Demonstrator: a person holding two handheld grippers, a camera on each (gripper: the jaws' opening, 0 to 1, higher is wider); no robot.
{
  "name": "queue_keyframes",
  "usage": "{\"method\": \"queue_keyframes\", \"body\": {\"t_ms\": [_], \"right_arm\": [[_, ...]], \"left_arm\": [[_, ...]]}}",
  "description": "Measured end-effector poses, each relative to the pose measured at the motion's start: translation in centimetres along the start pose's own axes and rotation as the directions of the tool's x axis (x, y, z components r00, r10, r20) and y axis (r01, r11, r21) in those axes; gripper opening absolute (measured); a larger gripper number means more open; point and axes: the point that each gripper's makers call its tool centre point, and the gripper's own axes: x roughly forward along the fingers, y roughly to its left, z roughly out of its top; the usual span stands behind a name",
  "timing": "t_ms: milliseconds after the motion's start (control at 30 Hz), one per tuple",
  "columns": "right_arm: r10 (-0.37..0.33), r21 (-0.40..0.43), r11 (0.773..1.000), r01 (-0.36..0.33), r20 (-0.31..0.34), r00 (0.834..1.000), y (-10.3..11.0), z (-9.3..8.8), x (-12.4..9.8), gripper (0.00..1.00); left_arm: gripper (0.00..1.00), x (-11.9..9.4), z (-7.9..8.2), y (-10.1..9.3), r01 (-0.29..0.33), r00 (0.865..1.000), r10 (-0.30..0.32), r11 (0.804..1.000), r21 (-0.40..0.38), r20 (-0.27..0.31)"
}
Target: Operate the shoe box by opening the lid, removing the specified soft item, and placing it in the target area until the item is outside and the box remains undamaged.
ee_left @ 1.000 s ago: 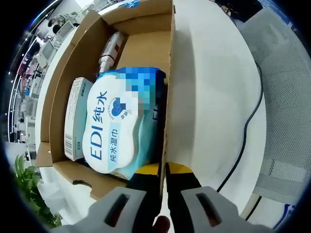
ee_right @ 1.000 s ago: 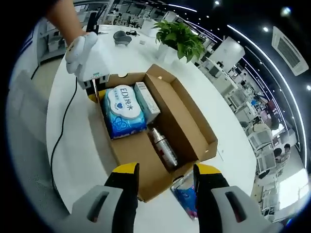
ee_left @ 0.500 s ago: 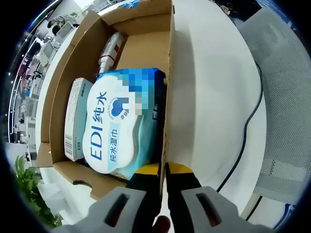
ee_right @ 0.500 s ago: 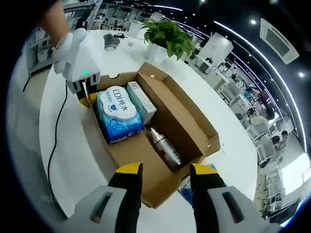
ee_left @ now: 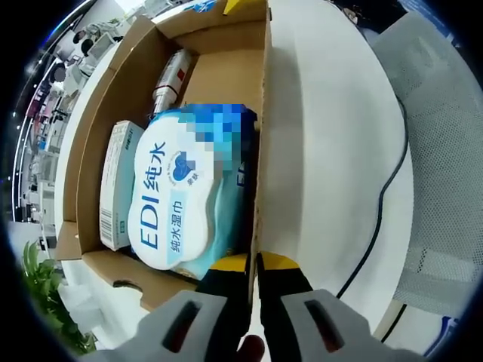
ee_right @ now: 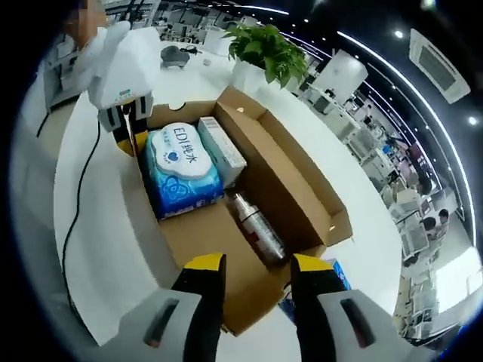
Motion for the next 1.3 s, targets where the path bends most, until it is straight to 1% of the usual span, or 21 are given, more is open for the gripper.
{"method": "queue_keyframes", "body": {"t_ms": [100, 233, 300, 367, 433, 467, 533, 567, 633, 667, 700, 733, 800, 833, 867, 933, 1000, 1067, 1100, 1167, 1300], "right_arm": [[-0.018, -0.084, 0.996, 0.021, 0.04, 0.999, -0.3, 1.0, 0.3, 0.33], [-0.007, -0.081, 0.997, 0.01, 0.036, 0.999, -0.8, 1.5, 1.1, 0.34], [0.011, -0.086, 0.996, -0.008, 0.03, 0.999, -0.7, 1.4, 1.7, 0.31], [0.048, -0.135, 0.99, -0.046, 0.014, 0.999, -0.5, 1.2, 2.2, 0.32], [0.062, -0.125, 0.99, -0.061, -0.001, 0.998, -1.1, 0.8, 2.8, 0.33], [0.062, -0.096, 0.993, -0.063, -0.018, 0.998, -1.6, 0.5, 2.9, 0.32], [0.065, -0.049, 0.997, -0.066, -0.007, 0.998, -2.1, 0.7, 3.0, 0.32], [0.069, -0.045, 0.997, -0.069, 0.0, 0.998, -2.2, 0.8, 3.0, 0.32], [0.097, -0.059, 0.994, -0.097, -0.017, 0.995, -2.0, 0.5, 3.4, 0.32], [0.097, -0.079, 0.992, -0.099, -0.02, 0.995, -2.1, 0.4, 3.6, 0.3], [0.084, -0.113, 0.99, -0.087, -0.034, 0.996, -2.4, 0.3, 3.7, 0.3], [0.072, -0.123, 0.989, -0.078, -0.054, 0.996, -2.6, 0.0, 3.8, 0.3], [0.08, -0.064, 0.994, -0.084, -0.064, 0.995, -2.5, 0.0, 4.0, 0.33], [0.095, 0.006, 0.995, -0.095, -0.028, 0.995, -2.3, 0.7, 4.1, 0.33], [0.101, 0.026, 0.995, -0.1, -0.019, 0.995, -2.3, 0.9, 4.1, 0.33], [0.092, 0.054, 0.995, -0.09, -0.042, 0.995, -2.6, 0.7, 4.3, 0.35], [0.088, 0.03, 0.996, -0.087, -0.035, 0.996, -2.6, 0.9, 4.5, 0.36], [0.09, -0.037, 0.995, -0.091, -0.044, 0.995, -2.5, 0.9, 4.9, 0.37], [0.094, -0.085, 0.992, -0.099, -0.056, 0.994, -2.4, 0.7, 5.2, 0.38], [0.094, -0.085, 0.991, -0.1, -0.067, 0.993, -2.3, 0.4, 5.5, 0.38], [0.105, -0.075, 0.991, -0.11, -0.064, 0.992, -2.0, 0.5, 5.8, 0.39]], "left_arm": [[0.02, 0.0, 0.0, 0.0, 0.001, 1.0, -0.001, 1.0, 0.001, -0.002], [0.02, -0.1, 0.0, 0.0, 0.004, 1.0, -0.004, 1.0, 0.0, -0.002], [0.02, 0.0, 0.0, 0.0, 0.005, 1.0, -0.005, 1.0, -0.001, -0.003], [0.02, 0.0, 0.0, 0.0, 0.003, 1.0, -0.003, 1.0, 0.001, -0.002], [0.02, -0.1, 0.0, 0.0, 0.003, 1.0, -0.003, 1.0, 0.001, 0.0], [0.02, -0.1, 0.0, 0.0, 0.003, 1.0, -0.003, 1.0, 0.002, 0.0], [0.02, 0.0, 0.0, 0.0, 0.004, 1.0, -0.004, 1.0, -0.001, -0.002], [0.02, 0.0, 0.0, 0.0, 0.004, 1.0, -0.004, 1.0, -0.002, -0.002], [0.02, 0.0, 0.0, 0.0, 0.005, 1.0, -0.005, 1.0, 0.0, -0.002], [0.02, 0.0, 0.0, 0.0, 0.006, 1.0, -0.006, 1.0, 0.001, -0.002], [0.02, 0.1, 0.0, 0.0, 0.006, 1.0, -0.006, 1.0, 0.001, -0.002], [0.02, 0.1, 0.0, 0.0, 0.007, 1.0, -0.007, 1.0, -0.001, -0.004], [0.02, 0.1, 0.0, 0.0, 0.008, 1.0, -0.008, 1.0, -0.002, -0.005], [0.02, 0.0, 0.0, 0.0, 0.008, 1.0, -0.008, 1.0, -0.003, -0.005], [0.02, 0.0, 0.0, 0.0, 0.008, 1.0, -0.008, 1.0, -0.004, -0.004], [0.02, 0.0, 0.0, 0.0, 0.004, 1.0, -0.004, 1.0, -0.004, -0.004], [0.02, 0.0, 0.0, 0.0, 0.004, 1.0, -0.004, 1.0, -0.005, -0.004], [0.02, 0.1, 0.0, 0.0, 0.005, 1.0, -0.005, 1.0, -0.005, -0.004], [0.02, 0.0, 0.0, 0.0, 0.005, 1.0, -0.005, 1.0, -0.006, -0.004], [0.02, 0.0, 0.1, -0.1, 0.004, 1.0, -0.004, 1.0, -0.005, -0.004], [0.02, 0.0, 0.1, 0.0, 0.005, 1.0, -0.005, 1.0, -0.006, -0.005]]}}
